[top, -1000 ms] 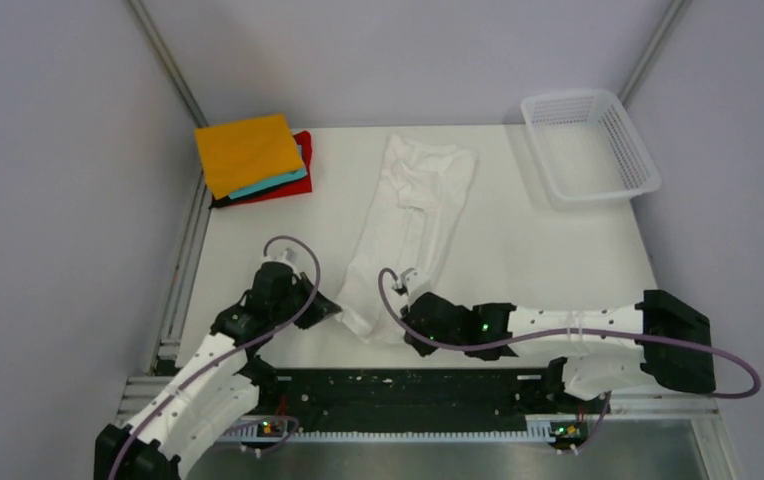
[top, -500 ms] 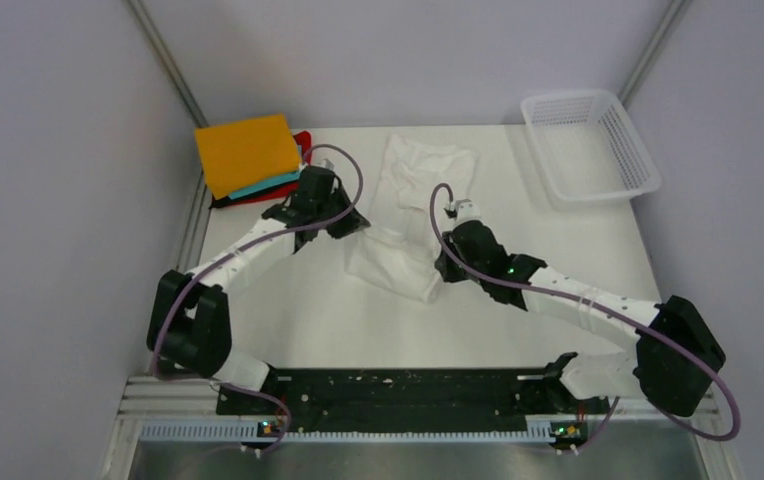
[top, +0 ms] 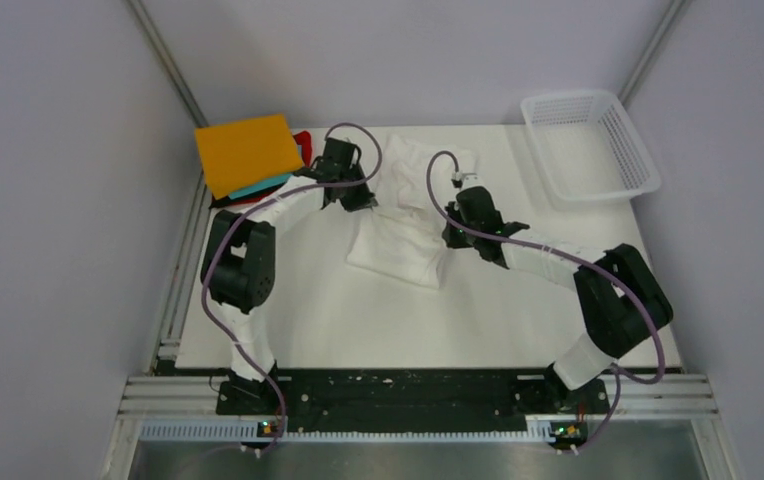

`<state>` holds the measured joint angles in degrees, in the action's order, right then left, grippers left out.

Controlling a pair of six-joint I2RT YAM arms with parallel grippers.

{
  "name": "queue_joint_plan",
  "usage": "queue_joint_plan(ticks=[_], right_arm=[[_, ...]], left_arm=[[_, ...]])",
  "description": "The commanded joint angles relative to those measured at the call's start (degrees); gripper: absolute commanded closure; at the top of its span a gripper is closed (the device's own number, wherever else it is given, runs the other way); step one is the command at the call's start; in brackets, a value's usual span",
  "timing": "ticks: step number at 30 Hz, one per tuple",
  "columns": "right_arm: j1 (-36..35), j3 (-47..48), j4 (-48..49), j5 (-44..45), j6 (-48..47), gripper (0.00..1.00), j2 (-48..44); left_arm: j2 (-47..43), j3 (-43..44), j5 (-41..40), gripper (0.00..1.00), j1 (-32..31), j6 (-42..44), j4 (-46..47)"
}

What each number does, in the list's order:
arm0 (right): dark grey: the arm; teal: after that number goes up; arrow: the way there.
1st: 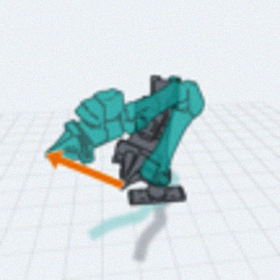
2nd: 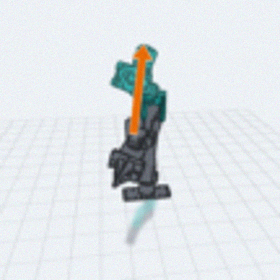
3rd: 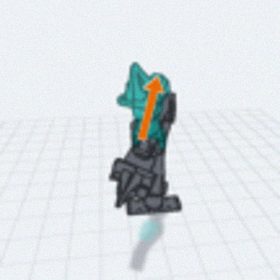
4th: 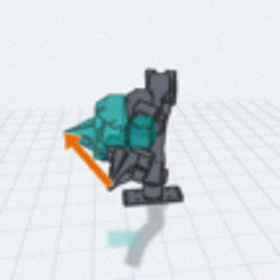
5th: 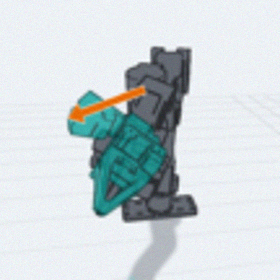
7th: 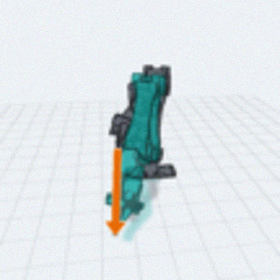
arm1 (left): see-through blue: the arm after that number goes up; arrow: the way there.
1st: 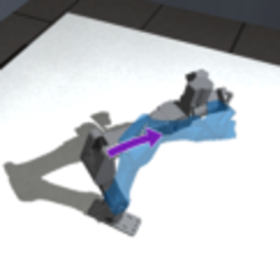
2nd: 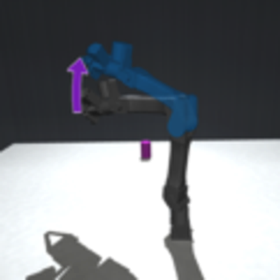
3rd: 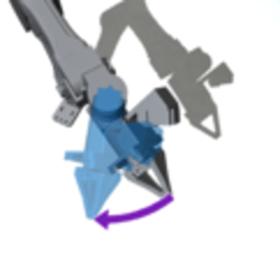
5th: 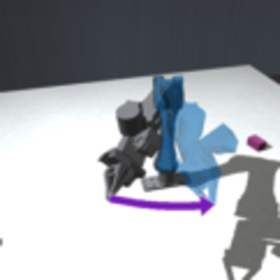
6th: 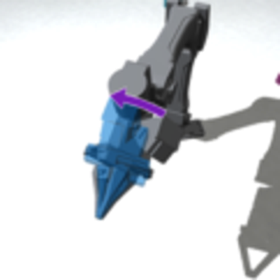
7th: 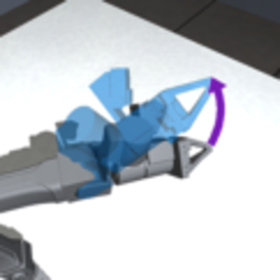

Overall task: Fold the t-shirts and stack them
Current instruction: Fold the folded rectangular tshirt in 1/3 of the way, then grab one side of the 2/3 rectangular tshirt with both arms

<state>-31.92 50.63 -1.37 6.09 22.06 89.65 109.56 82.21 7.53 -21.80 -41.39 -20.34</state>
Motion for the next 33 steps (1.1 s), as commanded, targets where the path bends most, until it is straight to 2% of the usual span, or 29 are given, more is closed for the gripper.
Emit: queue_joint_plan(ticks=[1, 3, 5, 6, 7, 8, 9, 12, 17, 18, 20, 22, 24, 28, 30, 33], right_arm=[[2.91, 5.48, 5.12, -2.39, -2.65, 0.9, 4.16], [4.11, 6.88, 5.68, -2.35, -3.39, 0.84, 6.34], [5.89, 8.79, 6.08, -3.4, -3.82, 0.69, 8.11], [6.67, 10.18, 5.35, -3.55, -3.93, 0.56, 8.72], [7.29, 11.65, 4.42, -3.22, -4.13, 0.37, 9.03], [7.41, 12.32, 3.58, -2.66, -4.54, 0.29, 8.71], [7.43, 12.49, 2.57, -2.32, -4.84, 0.23, 8.12], [7.29, 8.64, 3.3, -5.25, -4.87, 0.13, 3.75], [6.55, -2.25, 10.79, -23.81, -3.17, 0.02, -4.2], [5.66, -3.56, 10.36, -25.41, -3.07, 0.01, -5.24], [2.29, -6.02, 7.85, -21.21, -3.45, 0.01, -7.81], [-1.87, -8.21, 5.35, -14.76, -2.55, 0.04, -10.9], [-2.52, -10.78, 5.09, -12.32, 1.78, 0.12, -12.79], [-2.49, -16.75, 11.65, -14.3, 7.65, 0.29, -13.19], [-2.62, -17.24, 11.72, -15.06, 8.26, 0.31, -12.78], [-2.71, -18.93, 13.35, -15.17, 8.98, 0.38, -12.82]], left_arm=[[3.89, 5.32, 0.87, 0.94, 1.68, 1.73, -0.1], [5.95, 7.11, 1.81, 0.78, 2.26, 1.97, -0.06], [7.61, 9.39, 2.46, 0.66, 3.03, 2.0, -0.58], [7.99, 10.65, 2.78, 0.53, 3.42, 2.0, -1.16], [7.86, 11.67, 2.59, 0.35, 3.69, 2.13, -2.02], [7.31, 12.29, 2.14, 0.09, 3.89, 2.34, -2.67], [6.22, 12.31, 1.74, 0.02, 3.97, 2.63, -3.24], [0.88, 7.56, 1.92, 0.01, 3.97, 2.25, -2.28], [-10.48, -11.46, 1.16, 0.01, 3.96, -0.68, 2.2], [-12.21, -14.51, 1.3, 0.01, 3.89, -1.13, 2.46], [-15.25, -20.81, 1.85, 0.01, 3.79, -1.53, 3.55], [-17.27, -25.79, 2.22, 0.01, 3.79, -1.51, 4.38], [-18.09, -29.65, 2.66, 0.02, 3.78, -2.11, 5.97], [-15.41, -31.28, 3.97, 0.17, 3.78, -2.85, 7.14], [-14.19, -31.41, 4.8, 0.25, 3.83, -3.02, 7.21], [-12.94, -32.74, 6.0, 0.32, 3.78, -3.17, 8.51]])
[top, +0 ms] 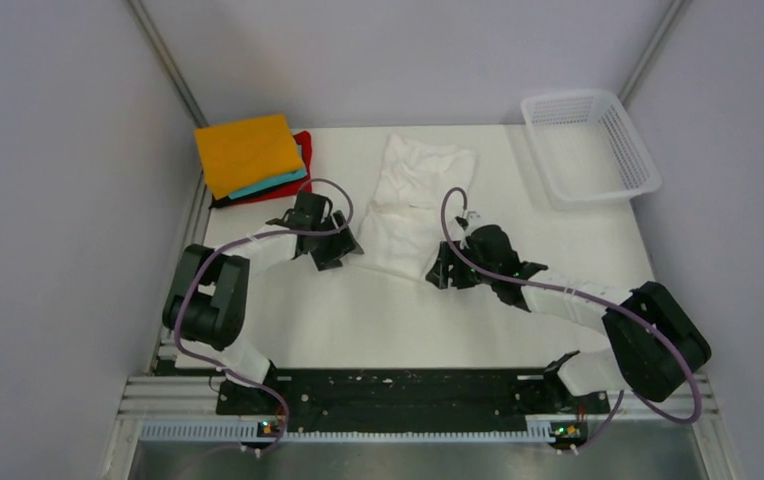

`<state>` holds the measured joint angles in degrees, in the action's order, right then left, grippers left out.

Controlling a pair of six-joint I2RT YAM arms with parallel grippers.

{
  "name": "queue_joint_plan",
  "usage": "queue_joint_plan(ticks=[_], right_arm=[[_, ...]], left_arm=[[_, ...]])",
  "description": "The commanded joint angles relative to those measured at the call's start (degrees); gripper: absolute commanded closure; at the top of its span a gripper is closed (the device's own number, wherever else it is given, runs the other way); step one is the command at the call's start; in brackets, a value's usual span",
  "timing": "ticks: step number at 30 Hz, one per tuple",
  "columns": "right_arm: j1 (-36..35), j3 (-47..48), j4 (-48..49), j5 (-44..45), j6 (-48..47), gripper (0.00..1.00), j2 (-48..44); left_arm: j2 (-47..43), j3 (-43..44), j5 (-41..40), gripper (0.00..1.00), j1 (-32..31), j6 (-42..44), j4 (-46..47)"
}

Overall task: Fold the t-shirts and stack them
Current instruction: Grab one side of the 2/3 rectangular tshirt with both arms, then fold the long partially folded tshirt into a neat square

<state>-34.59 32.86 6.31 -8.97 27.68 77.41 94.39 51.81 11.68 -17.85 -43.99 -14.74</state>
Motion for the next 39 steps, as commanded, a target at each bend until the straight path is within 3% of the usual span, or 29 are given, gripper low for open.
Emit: queue_joint_plan(ticks=[1, 4, 8, 11, 12, 15, 21, 29, 33, 35, 39], right_arm=[[0.0, -1.75, 6.55, -0.8, 3.59, 0.4, -0.29], [-0.05, -2.75, 8.51, -0.84, 4.19, 0.5, 1.23], [-0.04, -2.98, 11.48, -0.32, 4.3, 0.58, 5.12], [-0.03, -3.01, 12.21, -0.56, 4.9, 0.7, 7.39], [-0.08, -3.11, 11.98, -0.18, 4.99, 0.74, 7.65], [-0.04, -4.27, 10.62, 2.22, 5.39, 1.0, 6.77], [-0.04, -9.16, 3.68, 4.47, 5.48, 1.0, -1.32], [-2.54, -16.31, -0.57, -4.31, 6.62, 1.0, -13.28], [-8.52, -17.33, -4.99, -2.92, 9.92, 1.0, -18.64], [-12.42, -17.53, -9.53, -0.24, 12.11, 1.0, -23.13], [-17.88, -16.37, -20.48, -3.28, 12.79, 1.0, -31.46]], left_arm=[[2.71, -2.53, 2.06, 0.36, -0.13, -0.62, 3.28], [4.65, -2.12, 4.16, 0.55, -0.17, -0.49, 4.47], [6.75, -1.59, 5.03, 0.7, -0.17, -0.73, 4.96], [6.96, -1.32, 3.09, 1.0, -0.17, -0.81, 3.85], [6.77, -1.36, 2.41, 1.0, -0.17, -0.97, 3.7], [5.88, -1.97, 0.06, 1.0, -0.15, -1.66, 3.29], [2.2, -5.4, -6.49, 1.0, -0.11, -2.9, 1.65], [-4.59, -14.26, -2.12, 1.0, -1.59, -4.07, 4.64], [-11.96, -18.58, -4.35, 1.0, -5.89, -6.06, 1.42], [-18.64, -20.98, -8.14, 1.0, -8.08, -7.67, -2.73], [-32.24, -25.35, -13.55, 1.0, -14.96, -11.1, -10.39]])
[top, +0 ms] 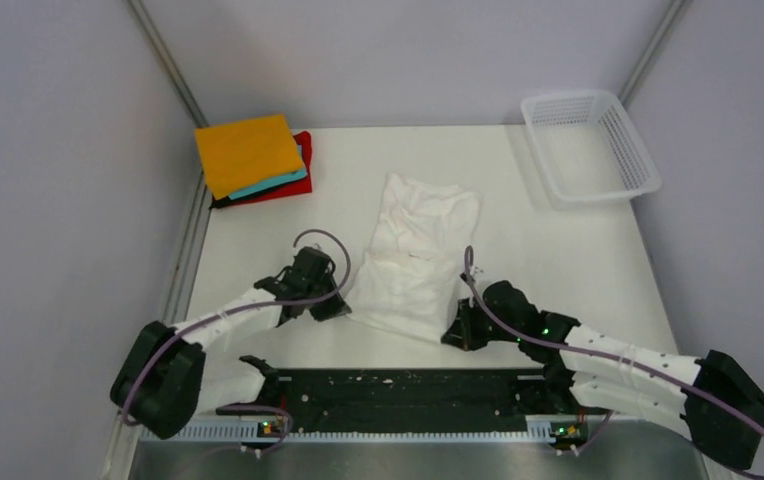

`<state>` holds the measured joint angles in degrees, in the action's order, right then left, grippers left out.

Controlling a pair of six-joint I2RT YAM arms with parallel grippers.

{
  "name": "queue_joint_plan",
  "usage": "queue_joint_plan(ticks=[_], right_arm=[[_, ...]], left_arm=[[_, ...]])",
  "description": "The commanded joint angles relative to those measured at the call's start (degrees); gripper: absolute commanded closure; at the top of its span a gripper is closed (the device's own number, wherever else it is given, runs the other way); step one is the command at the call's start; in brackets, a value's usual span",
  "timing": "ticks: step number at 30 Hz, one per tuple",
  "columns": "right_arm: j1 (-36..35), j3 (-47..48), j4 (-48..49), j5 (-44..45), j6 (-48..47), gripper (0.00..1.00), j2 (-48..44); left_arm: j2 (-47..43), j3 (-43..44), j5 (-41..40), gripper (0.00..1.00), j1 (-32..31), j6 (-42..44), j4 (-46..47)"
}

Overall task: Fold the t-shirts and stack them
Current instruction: Fold the long partially folded tshirt into a neat square

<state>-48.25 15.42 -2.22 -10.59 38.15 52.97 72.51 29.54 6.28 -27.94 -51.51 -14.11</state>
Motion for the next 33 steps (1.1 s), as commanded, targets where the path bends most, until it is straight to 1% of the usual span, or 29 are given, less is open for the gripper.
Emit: queue_joint_plan(ticks=[1, 3, 6, 9, 11, 13, 14, 16, 18, 21, 24, 25, 29, 33], right_arm=[[-5.29, 1.33, -13.28, -3.16, 2.74, 1.0, -8.84], [-6.85, 1.88, -14.18, -5.59, 3.69, 1.0, -13.4], [-7.21, 4.46, -16.35, -6.68, 3.37, 1.0, -17.47], [-7.12, 9.68, -21.82, -2.25, 0.74, 1.0, -18.24], [-7.13, 13.41, -25.45, 3.8, -0.24, 1.0, -17.68], [-6.93, 17.14, -27.25, 9.57, -0.71, 1.0, -16.67], [-6.36, 18.47, -27.34, 13.33, -0.96, 1.0, -16.1], [-4.61, 20.87, -27.48, 16.77, -2.13, 1.0, -13.91], [-1.53, 22.53, -26.75, 18.0, -3.37, 1.0, -11.48], [4.57, 24.36, -24.49, 18.79, -5.74, 1.0, -7.85], [10.43, 26.02, -21.75, 19.78, -7.5, 1.0, -4.78], [12.28, 26.37, -21.01, 19.7, -8.02, 1.0, -3.74], [20.0, 27.25, -15.73, 14.69, -9.61, 1.0, 1.62], [24.64, 29.8, -11.83, 12.67, -11.56, 1.0, 7.68]], left_arm=[[-13.81, -3.5, -9.0, 1.0, -6.74, -4.64, -13.03], [-19.63, -3.84, -9.32, 1.0, -9.47, -6.45, -15.82], [-26.56, -2.93, -8.7, 1.0, -10.82, -7.4, -17.01], [-30.35, 0.43, -9.31, 1.0, -11.0, -5.76, -16.73], [-30.44, 3.17, -11.57, 1.0, -10.99, -3.92, -15.4], [-29.01, 5.86, -12.86, 1.0, -11.04, -2.49, -12.05], [-27.65, 6.88, -13.52, 1.0, -11.04, -1.55, -9.37], [-23.91, 10.34, -16.49, 1.0, -10.91, 0.03, -6.26], [-18.56, 16.15, -20.76, 1.0, -10.61, 0.76, -7.69], [-10.01, 24.64, -23.23, 1.0, -10.01, 3.9, -6.94], [-1.33, 31.98, -23.56, 1.0, -8.51, 6.7, -5.47], [1.32, 34.59, -22.56, 1.0, -7.66, 7.77, -5.76], [11.19, 43.32, -20.58, 1.0, -4.68, 9.61, -7.36], [19.14, 49.79, -17.55, 1.0, -1.45, 10.22, -5.96]])
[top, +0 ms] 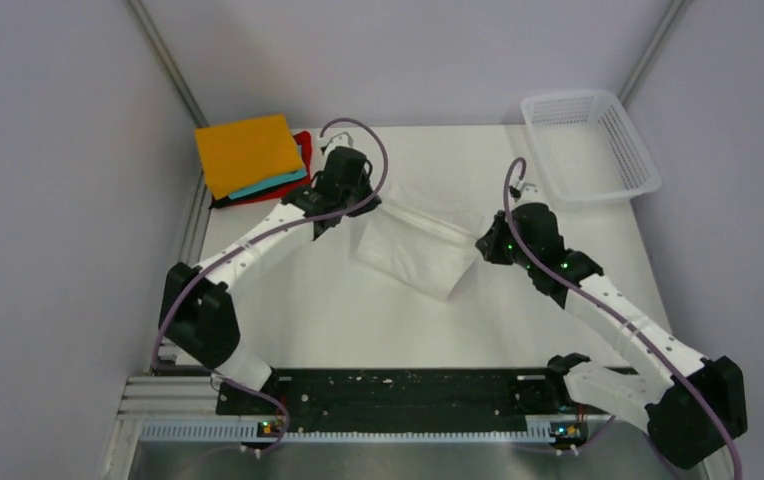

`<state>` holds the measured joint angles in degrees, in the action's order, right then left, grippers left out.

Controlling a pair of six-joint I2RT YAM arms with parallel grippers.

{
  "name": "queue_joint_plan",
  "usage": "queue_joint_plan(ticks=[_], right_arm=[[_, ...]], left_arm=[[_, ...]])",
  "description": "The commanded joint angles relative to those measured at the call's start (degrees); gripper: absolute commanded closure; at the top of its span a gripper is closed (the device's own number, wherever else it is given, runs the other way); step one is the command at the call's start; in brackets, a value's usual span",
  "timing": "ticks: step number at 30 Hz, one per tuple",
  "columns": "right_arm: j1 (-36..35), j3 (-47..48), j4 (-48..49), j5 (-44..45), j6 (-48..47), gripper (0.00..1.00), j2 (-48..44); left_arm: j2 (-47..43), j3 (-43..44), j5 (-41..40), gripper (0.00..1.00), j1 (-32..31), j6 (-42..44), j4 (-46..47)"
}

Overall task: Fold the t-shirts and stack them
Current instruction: Fold the long partially folded tshirt into a neat square

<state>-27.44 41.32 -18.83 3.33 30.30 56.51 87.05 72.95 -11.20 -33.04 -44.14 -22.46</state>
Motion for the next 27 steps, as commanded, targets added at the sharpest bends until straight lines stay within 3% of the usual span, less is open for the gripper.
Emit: queue_joint_plan(ticks=[1, 10, 19, 21, 22, 24, 27], right_arm=[[4.93, 4.66, 5.51, -2.03, -4.33, 1.0, 5.77], [12.2, 8.12, 13.75, -8.05, -8.08, 1.0, 20.06], [17.08, 12.72, 28.97, -6.35, -9.53, 1.0, 38.39], [17.87, 16.35, 29.3, -6.14, -10.86, 0.99, 42.68], [17.99, 18.75, 28.88, -5.31, -11.59, 0.92, 44.33], [18.04, 22.55, 26.6, -4.82, -13.01, 0.58, 47.02], [17.98, 25.08, 23.33, -5.48, -13.35, 0.32, 45.82]], left_arm=[[6.51, 7.91, 1.21, 1.0, 4.79, 3.12, 2.23], [22.08, 19.54, 6.61, 1.0, 8.73, 5.27, 2.09], [37.46, 30.4, 9.11, 0.96, 10.86, 6.93, 6.86], [40.82, 34.59, 10.12, 0.86, 11.06, 7.72, 7.71], [42.36, 36.66, 10.78, 0.76, 11.22, 8.99, 7.86], [44.42, 42.01, 13.58, 0.53, 11.39, 10.03, 4.39], [42.07, 42.55, 14.39, 0.13, 11.37, 11.1, 3.92]])
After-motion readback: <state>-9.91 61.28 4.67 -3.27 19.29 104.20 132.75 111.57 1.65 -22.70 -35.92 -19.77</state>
